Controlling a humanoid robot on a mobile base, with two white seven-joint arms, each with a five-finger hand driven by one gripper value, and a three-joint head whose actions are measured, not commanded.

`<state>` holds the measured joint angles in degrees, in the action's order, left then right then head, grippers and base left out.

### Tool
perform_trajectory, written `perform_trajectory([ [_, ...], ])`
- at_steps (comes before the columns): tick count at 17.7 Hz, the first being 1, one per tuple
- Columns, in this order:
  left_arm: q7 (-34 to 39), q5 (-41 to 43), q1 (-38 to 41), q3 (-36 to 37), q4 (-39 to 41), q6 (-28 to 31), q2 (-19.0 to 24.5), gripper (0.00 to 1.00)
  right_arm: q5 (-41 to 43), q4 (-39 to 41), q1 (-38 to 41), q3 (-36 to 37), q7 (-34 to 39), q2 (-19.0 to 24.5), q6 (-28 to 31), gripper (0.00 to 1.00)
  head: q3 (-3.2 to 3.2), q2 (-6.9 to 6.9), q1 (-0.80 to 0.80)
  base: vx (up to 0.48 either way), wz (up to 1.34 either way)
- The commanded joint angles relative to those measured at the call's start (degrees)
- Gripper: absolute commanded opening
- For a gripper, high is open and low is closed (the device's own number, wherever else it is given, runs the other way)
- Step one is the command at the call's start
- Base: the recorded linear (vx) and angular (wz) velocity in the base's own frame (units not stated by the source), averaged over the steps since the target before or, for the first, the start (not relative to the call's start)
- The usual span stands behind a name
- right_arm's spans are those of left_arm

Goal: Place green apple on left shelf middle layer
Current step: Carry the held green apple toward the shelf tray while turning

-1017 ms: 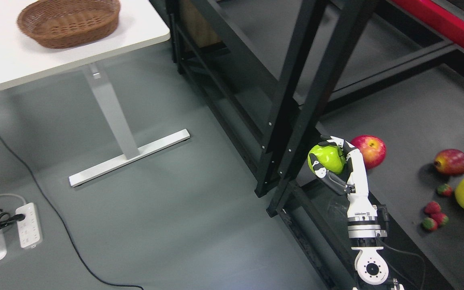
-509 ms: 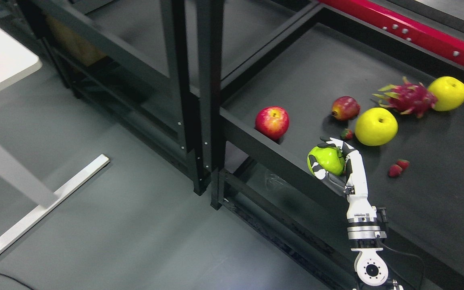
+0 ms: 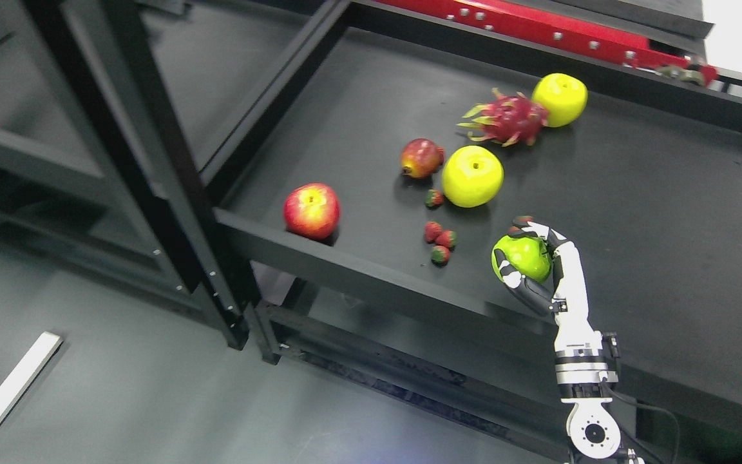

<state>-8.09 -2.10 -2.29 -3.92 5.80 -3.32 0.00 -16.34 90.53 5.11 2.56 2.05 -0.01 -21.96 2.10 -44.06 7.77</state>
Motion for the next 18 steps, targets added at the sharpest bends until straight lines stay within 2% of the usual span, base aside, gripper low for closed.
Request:
perform_trajectory([
  [1,0.0,-0.01,0.01,-0.03,0.0,-0.02,1.0,1.0,0.0,0.0,-0.02,-0.01,-0.29,-1.49,0.07,0.0,0.0,0.0,0.0,0.112,-0.53],
  [10,0.0,-0.01,0.01,0.14,0.0,-0.02,1.0,1.0,-0.61,-0.78,-1.07,-0.01,-0.11,-1.57,0.68,0.0,0.0,0.01,0.0,0.125,-0.39],
  [14,0.0,-0.01,0.01,0.14,0.0,0.07,1.0,1.0,-1.58,-6.14,-6.25,-0.8,1.02,-2.28,6.38,0.01,0.0,0.02,0.0,0.141,-0.16],
  [18,0.0,-0.01,0.01,0.14,0.0,0.07,1.0,1.0,-6.31,-12.98,-12.65,-2.82,6.03,-2.72,10.08,0.02,0.0,0.02,0.0,0.105,-0.05],
])
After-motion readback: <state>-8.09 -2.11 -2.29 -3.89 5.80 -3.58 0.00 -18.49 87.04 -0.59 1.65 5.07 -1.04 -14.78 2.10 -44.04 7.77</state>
